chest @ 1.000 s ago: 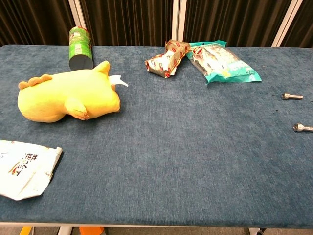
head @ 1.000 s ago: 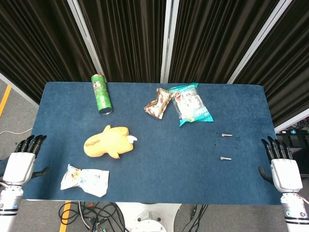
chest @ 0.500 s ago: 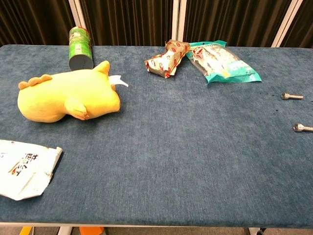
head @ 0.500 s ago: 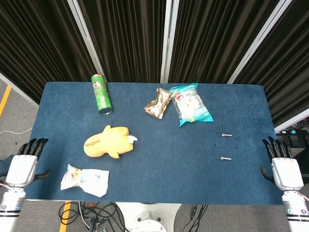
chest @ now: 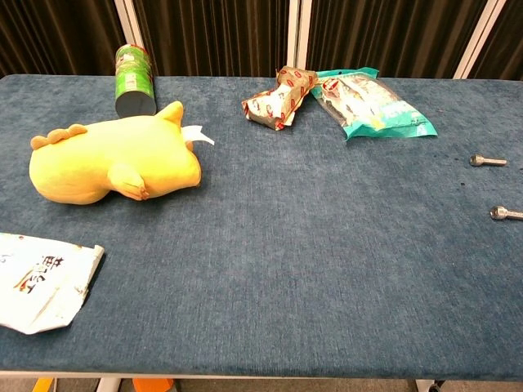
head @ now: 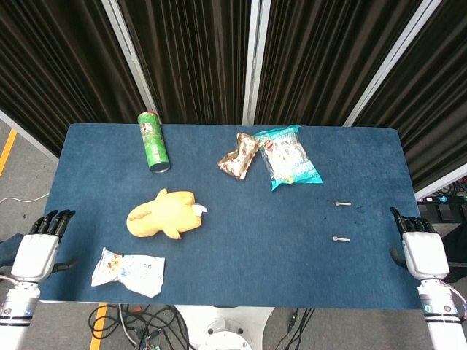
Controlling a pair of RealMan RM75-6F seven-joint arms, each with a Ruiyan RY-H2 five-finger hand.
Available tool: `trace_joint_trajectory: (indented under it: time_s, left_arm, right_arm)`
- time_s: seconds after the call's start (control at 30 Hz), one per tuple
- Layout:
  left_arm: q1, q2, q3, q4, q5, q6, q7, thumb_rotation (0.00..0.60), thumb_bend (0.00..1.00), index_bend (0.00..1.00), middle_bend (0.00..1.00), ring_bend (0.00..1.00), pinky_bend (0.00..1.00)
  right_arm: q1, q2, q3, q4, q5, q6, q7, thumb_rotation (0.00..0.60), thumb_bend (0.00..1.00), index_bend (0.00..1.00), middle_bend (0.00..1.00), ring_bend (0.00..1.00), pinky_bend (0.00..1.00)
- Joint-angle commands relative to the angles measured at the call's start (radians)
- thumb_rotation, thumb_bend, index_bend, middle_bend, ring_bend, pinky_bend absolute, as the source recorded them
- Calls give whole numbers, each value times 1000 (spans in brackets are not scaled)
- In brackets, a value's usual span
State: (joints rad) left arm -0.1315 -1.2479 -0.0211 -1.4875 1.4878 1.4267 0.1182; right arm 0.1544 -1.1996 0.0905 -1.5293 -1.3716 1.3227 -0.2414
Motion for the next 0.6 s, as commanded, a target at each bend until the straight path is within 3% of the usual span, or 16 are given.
trace_joint_trajectory:
  time_s: [0.03, 0.33, 0.6]
  left_arm:
    - [3, -6, 4, 13, -3, -4, -11, 600, 0, 101, 119, 68, 171]
    - [2, -19, 5, 46, -8, -14, -38, 600, 0, 101, 119, 68, 172]
    - [4, -20, 6, 59, -9, -16, -49, 600, 0, 101, 119, 69, 172]
  right_arm:
    - [22, -31, 3, 20, 30, -40, -16, 600, 188, 153, 123, 28, 0]
    - [70, -123, 13, 104, 65, -103, -33, 600, 191, 302, 57, 0, 0]
    - [102, -196, 8, 165, 68, -141, -30, 600, 196, 335, 52, 0, 0]
